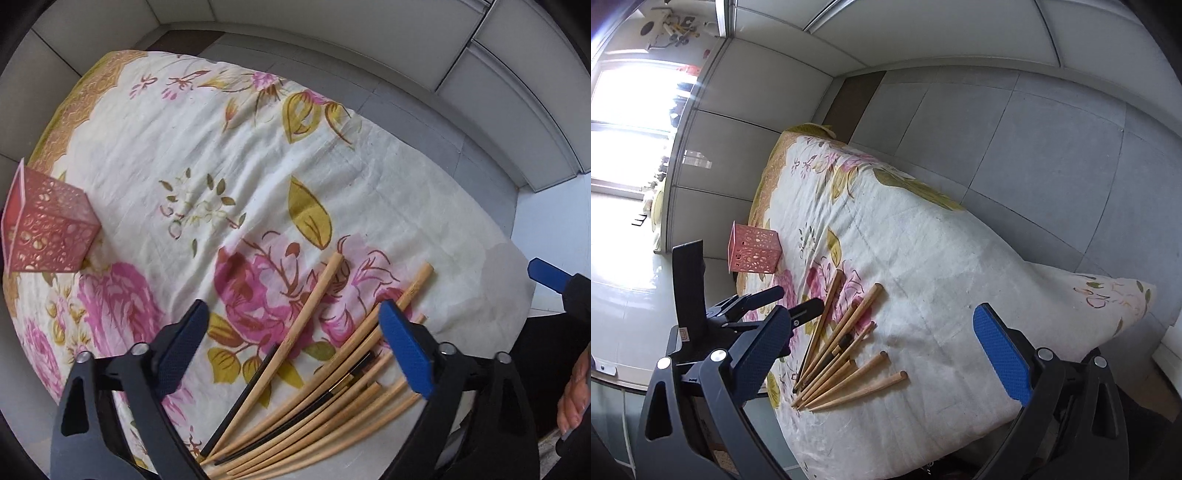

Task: Organize utensils
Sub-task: 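Close the left tool on a wooden chopstick while the right tool grasps another chopstick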

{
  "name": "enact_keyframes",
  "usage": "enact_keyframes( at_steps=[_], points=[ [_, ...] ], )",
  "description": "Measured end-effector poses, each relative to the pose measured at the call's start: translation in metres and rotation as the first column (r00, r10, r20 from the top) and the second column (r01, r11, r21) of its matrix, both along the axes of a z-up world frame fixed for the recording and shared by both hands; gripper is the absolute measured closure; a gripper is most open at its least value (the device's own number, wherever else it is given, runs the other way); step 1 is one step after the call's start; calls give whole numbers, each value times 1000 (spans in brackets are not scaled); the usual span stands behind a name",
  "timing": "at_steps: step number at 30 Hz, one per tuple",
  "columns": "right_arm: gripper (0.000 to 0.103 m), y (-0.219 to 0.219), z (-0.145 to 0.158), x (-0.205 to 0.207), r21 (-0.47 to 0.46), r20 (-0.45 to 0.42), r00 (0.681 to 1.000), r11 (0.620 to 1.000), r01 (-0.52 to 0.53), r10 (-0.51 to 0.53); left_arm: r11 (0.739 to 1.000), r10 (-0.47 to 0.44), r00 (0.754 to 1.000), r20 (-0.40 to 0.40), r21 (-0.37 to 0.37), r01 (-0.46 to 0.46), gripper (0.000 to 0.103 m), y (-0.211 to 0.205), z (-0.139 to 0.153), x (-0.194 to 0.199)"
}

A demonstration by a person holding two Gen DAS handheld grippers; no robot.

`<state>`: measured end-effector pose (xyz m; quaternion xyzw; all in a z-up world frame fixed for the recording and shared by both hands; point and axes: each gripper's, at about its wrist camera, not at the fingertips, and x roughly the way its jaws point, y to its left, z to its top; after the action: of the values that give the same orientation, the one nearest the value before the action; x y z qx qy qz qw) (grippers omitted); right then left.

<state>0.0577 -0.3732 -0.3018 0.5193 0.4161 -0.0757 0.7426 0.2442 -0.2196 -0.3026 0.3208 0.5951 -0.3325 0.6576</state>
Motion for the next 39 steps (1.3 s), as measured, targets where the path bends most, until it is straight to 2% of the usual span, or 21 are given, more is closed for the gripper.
enact_keyframes(
  at_steps=[1,3,6,7,8,11,14,16,19,21,24,25,27,29,31,34,36,38,39],
  points=[
    [6,0,-1,2,-3,-8,1000,1000,-3,3,1000,-12,1000,-19,2,12,36,-2,-4,2],
    [6,0,-1,5,-18,-19,1000,1000,1,-2,999,-44,999,-22,21,44,45,-7,-12,6],
    [6,-3,1,5,-40,-31,999,999,19,-21,997,-69,996,-51,29,71,48,-11,-23,10],
    [7,-5,1,4,-44,-38,999,999,23,-25,996,-78,995,-56,34,80,52,-12,-27,11],
    [7,-5,0,5,-49,-48,998,998,26,-28,996,-85,995,-60,31,87,52,-14,-30,12],
    [7,-8,-4,7,-47,-74,997,998,31,-35,993,-113,991,-66,33,115,59,-14,-32,13],
    [7,-6,-7,9,-51,-100,994,998,27,-32,991,-127,989,-71,34,130,73,-10,-34,5],
    [7,-4,-9,11,-56,-124,992,998,18,-25,993,-116,991,-69,26,118,91,-1,-32,2],
    [7,2,-13,18,-52,-167,986,999,-10,1,996,-88,995,-48,-15,88,92,12,-31,-3],
    [7,8,-13,26,-40,-186,982,999,-30,22,997,-66,998,-5,-34,65,92,21,-27,-5],
    [7,19,-14,46,-17,-221,973,998,-64,59,989,5,1000,29,-146,-1,92,48,-1,-3],
    [8,23,-14,54,2,-231,971,997,-71,69,982,30,999,40,-190,-21,92,58,12,-2],
    [18,31,-17,68,28,-272,959,997,-79,83,961,75,995,72,-270,-53,92,83,39,-3],
    [41,38,-23,81,56,-321,941,994,-93,106,937,118,986,118,-342,-71,93,106,69,-7],
    [49,43,-27,89,56,-372,922,994,-91,105,909,163,971,176,-410,-79,94,130,98,-17],
    [67,47,-24,99,13,-414,908,998,-67,66,853,228,944,237,-515,-77,96,160,138,-27],
    [69,46,-27,104,22,-450,892,999,-42,48,814,259,931,257,-578,-67,96,177,159,-33],
    [77,47,-26,112,2,-477,879,1000,-22,21,792,276,919,282,-608,-51,96,181,175,-44],
    [77,48,-28,116,4,-494,869,1000,-14,14,784,277,916,291,-620,-40,96,186,182,-47]
  ],
)
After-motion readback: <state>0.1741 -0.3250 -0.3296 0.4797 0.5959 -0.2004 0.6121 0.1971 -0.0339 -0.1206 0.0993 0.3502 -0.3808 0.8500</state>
